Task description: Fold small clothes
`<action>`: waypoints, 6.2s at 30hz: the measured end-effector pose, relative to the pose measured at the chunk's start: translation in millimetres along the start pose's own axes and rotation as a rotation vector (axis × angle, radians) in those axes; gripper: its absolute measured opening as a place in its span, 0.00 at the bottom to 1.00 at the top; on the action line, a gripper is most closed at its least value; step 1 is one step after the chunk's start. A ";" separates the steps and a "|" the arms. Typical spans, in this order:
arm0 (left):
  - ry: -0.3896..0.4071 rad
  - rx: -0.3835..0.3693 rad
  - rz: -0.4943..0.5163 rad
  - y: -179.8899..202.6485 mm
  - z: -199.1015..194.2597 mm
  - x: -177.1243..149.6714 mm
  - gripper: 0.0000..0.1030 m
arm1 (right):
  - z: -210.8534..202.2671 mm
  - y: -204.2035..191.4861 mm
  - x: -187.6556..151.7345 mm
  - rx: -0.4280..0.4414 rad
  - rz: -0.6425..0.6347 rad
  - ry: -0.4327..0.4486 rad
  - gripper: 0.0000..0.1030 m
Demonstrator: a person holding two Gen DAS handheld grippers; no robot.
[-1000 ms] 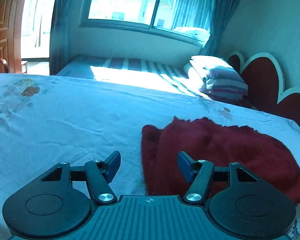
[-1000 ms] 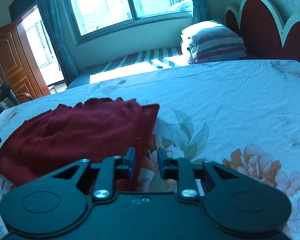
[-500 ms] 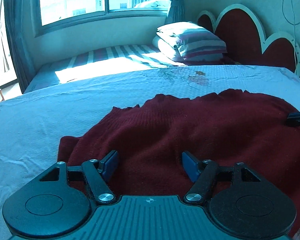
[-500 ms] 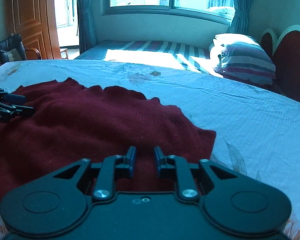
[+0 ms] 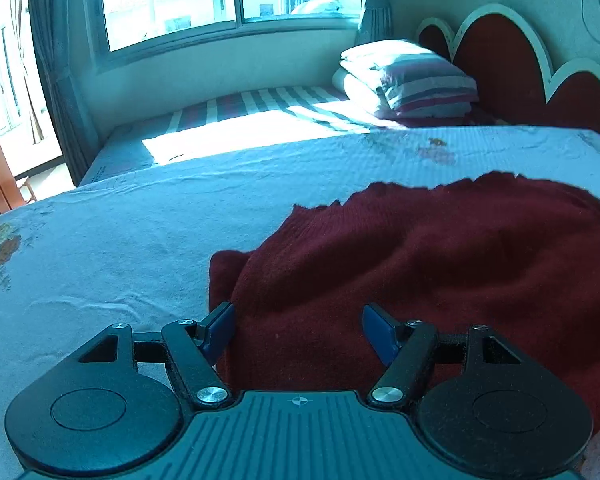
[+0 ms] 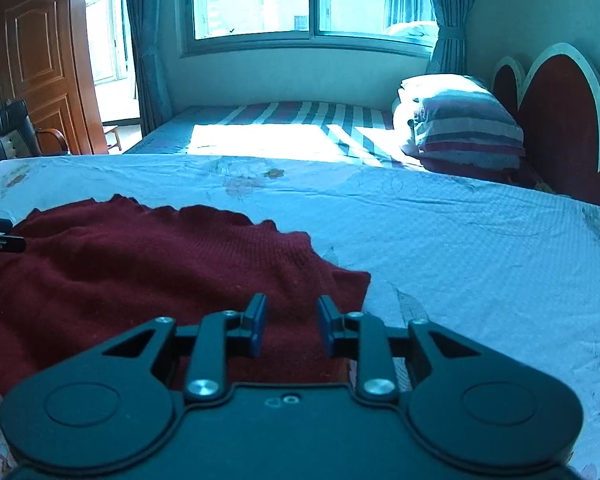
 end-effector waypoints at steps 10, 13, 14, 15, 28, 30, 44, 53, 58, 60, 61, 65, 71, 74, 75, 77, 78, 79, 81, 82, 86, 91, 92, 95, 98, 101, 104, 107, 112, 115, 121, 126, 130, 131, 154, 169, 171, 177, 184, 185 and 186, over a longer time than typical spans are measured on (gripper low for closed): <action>-0.008 -0.008 -0.059 -7.3 -1.6 -12.1 0.74 | 3.2 -2.6 -11.1 0.001 0.016 -0.049 0.29; -0.027 -0.005 -0.096 -13.6 0.8 -13.9 0.82 | 18.5 -3.1 -22.9 -0.017 -0.007 -0.116 0.32; -0.038 -0.020 -0.131 -17.9 -1.9 -13.9 0.82 | 19.0 -3.9 -23.6 -0.017 -0.015 -0.097 0.32; -0.033 -0.031 -0.155 -22.2 -6.4 -14.5 0.82 | 19.9 -4.0 -21.8 -0.018 -0.006 -0.102 0.32; -0.016 -0.492 -0.597 -88.3 -12.3 -86.9 0.82 | -45.6 31.1 -23.7 0.130 0.363 0.018 0.52; -0.009 -0.523 -0.589 -87.6 -6.0 -84.0 0.73 | -53.8 34.3 -31.2 0.097 0.421 0.018 0.52; -0.040 -0.644 -0.489 -76.6 16.0 -65.1 0.55 | -77.6 36.1 -53.3 -0.005 0.635 0.082 0.61; -0.052 -0.640 -0.372 -67.6 -1.2 -70.0 0.55 | -74.9 22.3 -51.6 -0.026 0.624 0.081 0.61; -0.032 -0.675 -0.437 -68.0 4.7 -70.4 0.55 | -73.2 18.2 -52.5 -0.022 0.633 0.086 0.61; -0.022 -0.702 -0.477 -66.3 9.4 -70.1 0.55 | -72.9 19.4 -55.3 -0.027 0.643 0.085 0.61; -0.015 -0.720 -0.499 -64.5 12.3 -70.3 0.55 | -73.1 21.0 -56.9 -0.032 0.651 0.086 0.61; 0.019 -0.757 -0.580 -56.9 21.4 -70.2 0.55 | -77.0 26.5 -63.1 -0.041 0.692 0.090 0.61; 0.025 -0.766 -0.645 -59.2 28.0 -78.2 0.46 | -92.6 30.5 -60.7 -0.069 0.661 0.102 0.61; 0.021 -0.759 -0.679 -58.6 31.1 -76.5 0.46 | -104.2 37.4 -62.3 -0.080 0.669 0.120 0.61; 0.019 -0.753 -0.685 -57.4 31.5 -76.0 0.46 | -107.4 40.3 -64.1 -0.086 0.677 0.123 0.61; 0.013 -0.733 -0.699 -55.3 32.3 -76.3 0.25 | -113.7 46.2 -68.7 -0.095 0.694 0.129 0.61; 0.012 -0.710 -0.700 -54.6 31.5 -78.5 0.25 | -117.1 48.6 -70.8 -0.101 0.701 0.132 0.61; 0.016 -0.700 -0.706 -54.3 30.3 -79.4 0.25 | -120.3 50.1 -72.5 -0.104 0.704 0.135 0.61; 0.036 -0.687 -0.716 -54.6 25.2 -78.1 0.23 | -129.4 54.1 -77.1 -0.112 0.708 0.144 0.61; 0.041 -0.680 -0.720 -53.8 21.8 -73.7 0.23 | -132.9 55.4 -78.6 -0.115 0.709 0.147 0.61; 0.105 -0.679 -0.657 -40.6 -6.2 -23.5 0.23 | -150.6 68.1 -86.6 -0.130 0.721 0.166 0.61; 0.140 -0.651 -0.557 -6.8 -32.1 44.5 0.23 | -157.4 93.0 -95.1 -0.134 0.743 0.177 0.61; 0.139 -0.633 -0.520 4.3 -35.9 58.2 0.23 | -157.5 100.5 -96.9 -0.136 0.748 0.176 0.61; 0.123 -0.612 -0.439 38.0 -41.5 89.3 0.23 | -159.6 124.7 -100.9 -0.183 0.754 0.201 0.61; 0.088 -0.556 -0.351 77.0 -41.1 110.8 0.23 | -160.5 152.6 -102.6 -0.181 0.752 0.203 0.61; 0.029 -0.507 -0.273 122.7 -35.1 127.6 0.23 | -161.6 178.2 -105.0 -0.151 0.731 0.172 0.61; -0.008 -0.498 -0.218 165.3 -28.7 137.6 0.23 | -165.9 198.4 -108.5 -0.136 0.705 0.151 0.61; -0.075 -0.467 -0.132 204.7 -18.3 139.4 0.23 | -172.1 216.7 -114.1 -0.124 0.703 0.138 0.61; -0.047 -0.529 -0.092 253.5 -20.7 144.7 0.49 | -183.4 244.5 -127.4 -0.115 0.722 0.124 0.61; -0.048 -0.537 -0.104 271.1 -17.5 146.5 0.57 | -190.8 257.6 -136.7 -0.125 0.747 0.125 0.61; 0.140 -0.535 -0.246 219.3 -62.9 143.1 0.67 | -198.6 257.1 -138.5 -0.106 0.773 0.130 0.63; 0.144 -0.257 -0.239 130.4 -94.0 73.0 0.68 | -182.0 207.6 -111.6 0.046 0.749 0.127 0.63; 0.078 -0.119 -0.240 87.2 -109.9 -2.9 0.67 | -156.0 147.9 -93.9 0.186 0.754 0.091 0.67; 0.059 -0.122 -0.239 85.3 -112.6 -19.9 0.67 | -147.7 130.3 -91.3 0.221 0.756 0.075 0.67; 0.063 -0.205 -0.154 115.5 -90.6 -36.0 0.71 | -59.0 -3.3 -53.5 0.228 0.654 -0.013 0.10; 0.074 -0.122 -0.138 83.4 -108.0 -39.4 0.71 | -65.6 40.0 -103.1 0.173 0.724 -0.049 0.21; 0.078 -0.127 -0.146 74.5 -97.9 -23.6 0.71 | -89.0 50.3 -92.9 0.128 0.709 0.035 0.28; 0.083 -0.189 -0.106 81.4 -42.8 38.9 0.71 | -75.1 10.1 -27.3 0.053 0.246 0.062 0.26; 0.045 -0.197 -0.054 100.0 -11.3 62.0 0.71 | -10.4 -16.4 -30.8 -0.056 -0.144 -0.075 0.18; 0.052 -0.177 -0.024 105.6 -10.7 64.2 0.71 | -12.5 -11.7 -34.1 -0.071 -0.148 -0.069 0.18; 0.056 -0.162 -0.008 107.2 -10.8 65.6 0.72 | -15.3 -7.4 -34.6 -0.079 -0.133 -0.070 0.19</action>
Point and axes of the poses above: each gripper's, at about its wrist camera, not at the fingertips, and z roughly the way its jaws point, y to its right, x to its top, the point moved 4 cm from there along z, roughly the way its jaws point, and after that the axes turned 11 degrees about z, right-handed, at the moved point
